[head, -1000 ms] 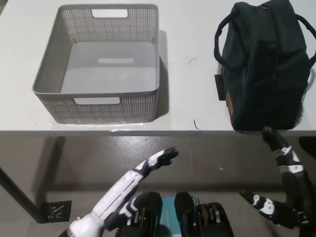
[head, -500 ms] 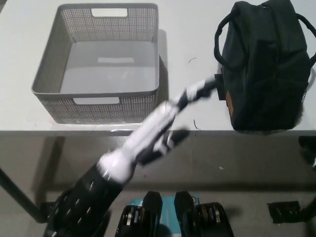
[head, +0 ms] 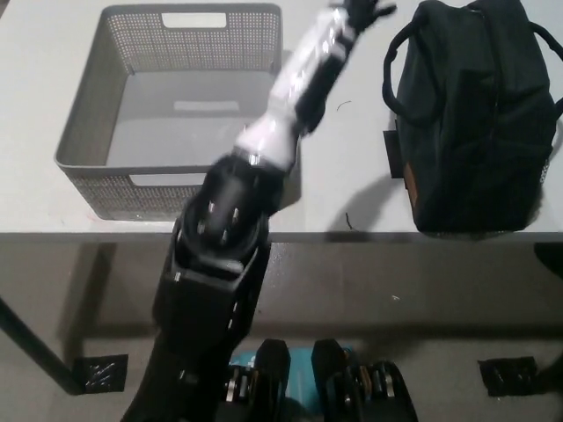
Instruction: Use both hands to pick up a lunch bag on the right hand side and place it into a container on the left hand side
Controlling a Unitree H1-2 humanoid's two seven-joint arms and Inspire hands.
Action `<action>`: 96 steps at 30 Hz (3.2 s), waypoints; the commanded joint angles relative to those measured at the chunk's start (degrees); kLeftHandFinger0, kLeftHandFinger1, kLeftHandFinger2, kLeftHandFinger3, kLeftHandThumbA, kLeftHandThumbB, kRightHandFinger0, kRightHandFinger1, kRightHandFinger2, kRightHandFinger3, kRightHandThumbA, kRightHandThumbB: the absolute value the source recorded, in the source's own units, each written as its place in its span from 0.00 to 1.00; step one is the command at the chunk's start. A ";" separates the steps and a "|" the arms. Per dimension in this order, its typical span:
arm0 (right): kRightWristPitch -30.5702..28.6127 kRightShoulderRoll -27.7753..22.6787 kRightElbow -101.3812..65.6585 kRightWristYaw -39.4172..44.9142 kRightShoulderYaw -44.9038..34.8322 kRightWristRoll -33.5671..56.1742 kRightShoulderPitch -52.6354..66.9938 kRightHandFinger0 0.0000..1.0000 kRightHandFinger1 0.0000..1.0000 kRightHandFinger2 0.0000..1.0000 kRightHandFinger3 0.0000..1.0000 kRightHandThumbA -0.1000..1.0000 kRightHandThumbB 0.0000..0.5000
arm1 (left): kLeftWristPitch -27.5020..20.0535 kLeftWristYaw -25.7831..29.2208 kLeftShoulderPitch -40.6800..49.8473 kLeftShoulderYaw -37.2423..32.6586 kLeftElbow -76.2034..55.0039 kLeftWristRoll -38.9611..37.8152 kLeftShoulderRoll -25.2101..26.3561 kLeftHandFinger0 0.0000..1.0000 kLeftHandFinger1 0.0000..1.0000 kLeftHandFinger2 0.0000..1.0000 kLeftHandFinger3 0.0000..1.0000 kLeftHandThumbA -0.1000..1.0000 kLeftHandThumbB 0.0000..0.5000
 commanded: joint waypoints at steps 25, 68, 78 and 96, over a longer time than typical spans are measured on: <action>5.94 -7.16 18.78 1.29 -3.99 9.58 -21.14 1.00 1.00 1.00 1.00 1.00 0.57 | 0.62 5.59 -30.45 15.63 50.21 -13.86 -0.69 1.00 1.00 1.00 1.00 1.00 0.68; -0.92 -0.73 50.04 11.03 -0.49 11.11 -25.24 1.00 1.00 1.00 1.00 1.00 0.56 | -6.84 5.24 -18.54 2.55 62.12 -5.92 0.84 1.00 1.00 1.00 1.00 1.00 0.75; 1.89 6.51 45.78 6.83 -1.28 12.07 -22.10 1.00 1.00 1.00 1.00 1.00 0.47 | -7.46 2.48 -18.91 -4.86 59.76 -2.46 -3.62 1.00 1.00 1.00 1.00 1.00 0.79; 10.86 18.74 16.58 -6.92 0.30 11.39 -13.02 1.00 1.00 1.00 1.00 1.00 0.29 | -3.37 -0.62 -22.55 -16.89 54.90 4.03 -7.88 1.00 1.00 1.00 1.00 1.00 0.68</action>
